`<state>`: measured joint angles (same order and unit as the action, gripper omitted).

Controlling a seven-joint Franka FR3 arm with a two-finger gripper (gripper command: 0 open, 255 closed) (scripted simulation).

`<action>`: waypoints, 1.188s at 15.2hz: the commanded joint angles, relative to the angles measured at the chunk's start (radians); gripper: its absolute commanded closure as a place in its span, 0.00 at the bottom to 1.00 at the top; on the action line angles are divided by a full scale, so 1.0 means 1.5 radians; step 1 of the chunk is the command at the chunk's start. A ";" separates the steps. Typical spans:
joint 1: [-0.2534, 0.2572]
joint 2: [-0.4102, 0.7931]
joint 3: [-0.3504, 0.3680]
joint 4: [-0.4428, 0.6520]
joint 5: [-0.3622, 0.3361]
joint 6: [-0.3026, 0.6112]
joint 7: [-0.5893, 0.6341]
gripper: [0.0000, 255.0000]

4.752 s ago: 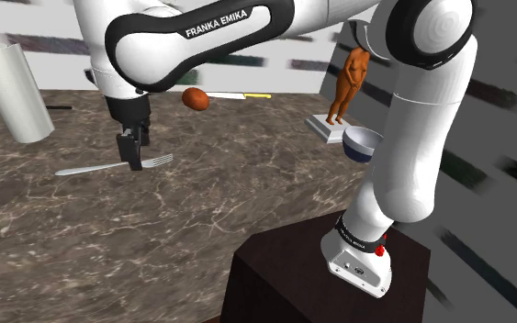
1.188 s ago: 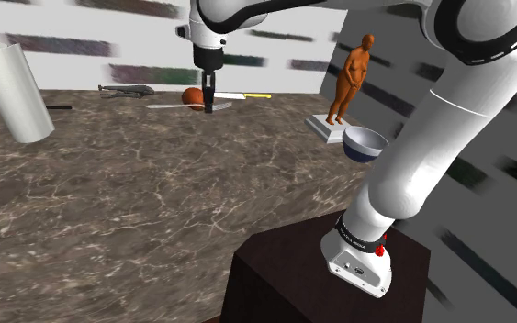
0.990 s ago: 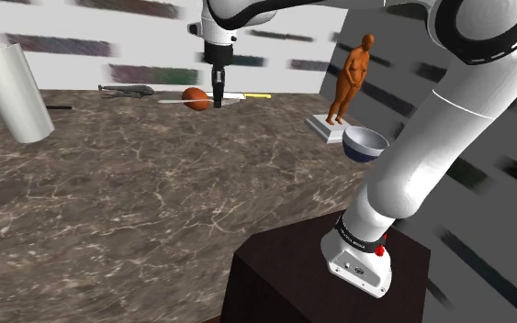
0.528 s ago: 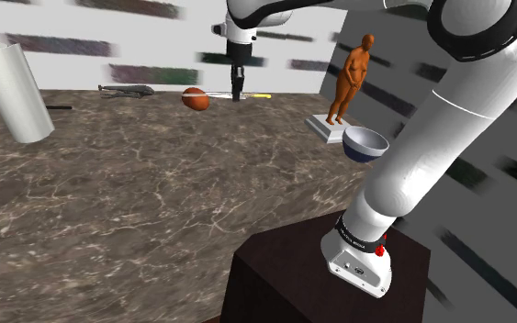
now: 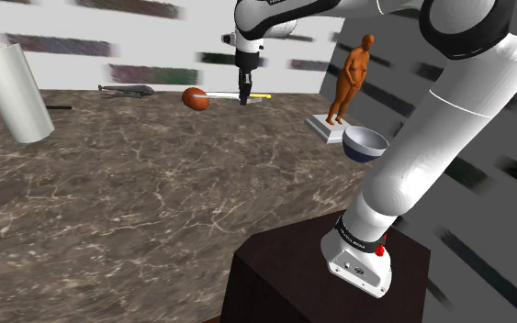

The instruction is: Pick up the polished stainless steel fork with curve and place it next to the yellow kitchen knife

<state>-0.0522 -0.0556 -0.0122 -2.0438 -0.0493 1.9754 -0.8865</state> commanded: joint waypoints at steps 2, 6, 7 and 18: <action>-0.001 0.007 -0.001 -0.020 -0.001 0.027 0.000 1.00; -0.001 0.018 -0.001 -0.044 -0.001 0.062 0.001 1.00; -0.001 0.021 -0.001 -0.049 -0.002 0.071 0.002 1.00; -0.001 0.026 -0.001 -0.057 -0.002 0.084 0.002 0.00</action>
<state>-0.0538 -0.0159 -0.0137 -2.1295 -0.0520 2.1008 -0.8829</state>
